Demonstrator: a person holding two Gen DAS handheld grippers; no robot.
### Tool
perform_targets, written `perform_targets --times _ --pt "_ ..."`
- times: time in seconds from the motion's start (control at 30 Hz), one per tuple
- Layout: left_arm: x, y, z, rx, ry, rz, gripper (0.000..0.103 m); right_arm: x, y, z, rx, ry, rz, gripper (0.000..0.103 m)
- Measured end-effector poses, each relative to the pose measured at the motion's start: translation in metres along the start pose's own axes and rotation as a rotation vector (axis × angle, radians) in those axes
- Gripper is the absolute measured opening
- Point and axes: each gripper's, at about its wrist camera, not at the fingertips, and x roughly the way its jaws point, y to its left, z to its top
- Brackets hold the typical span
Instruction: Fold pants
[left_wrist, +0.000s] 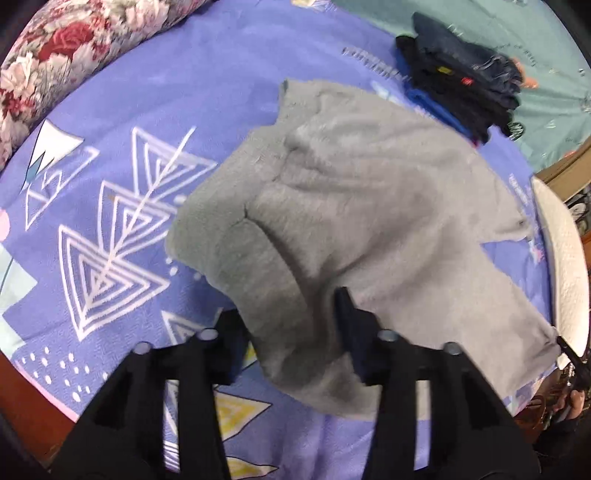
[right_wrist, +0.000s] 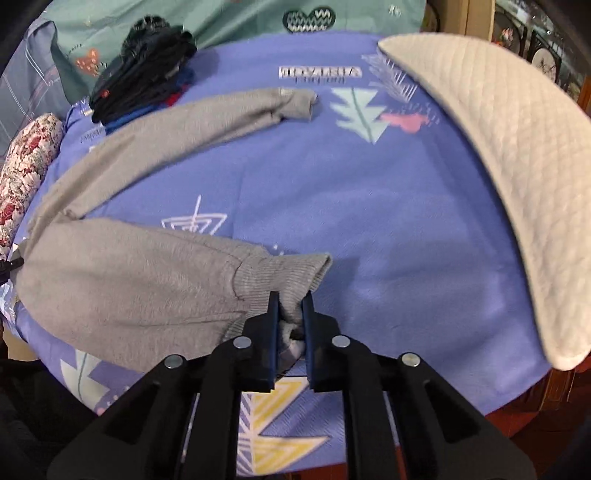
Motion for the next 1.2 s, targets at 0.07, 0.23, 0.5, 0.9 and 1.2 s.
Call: perform_targets --times 0.07,0.23,0.5,0.9,1.2 --pt "-0.003 0.006 -0.003 0.009 0.008 0.000 0.066 0.007 -0.005 -0.004 -0.006 0.046 -0.107 0.000" --pt "-0.058 0.013 0.004 0.043 -0.087 0.029 0.072 0.010 -0.010 -0.009 0.015 0.046 -0.186 0.013" --pt "-0.013 -0.054 0.010 0.227 -0.038 -0.040 0.085 0.010 0.113 0.029 -0.209 -0.019 0.238 0.042" --pt "-0.020 -0.048 0.068 0.251 -0.126 -0.020 0.093 0.047 0.143 0.032 -0.235 -0.001 0.287 0.052" --pt "0.025 0.004 0.193 0.110 0.047 -0.246 0.095 0.075 0.157 0.068 -0.089 -0.085 0.442 0.061"
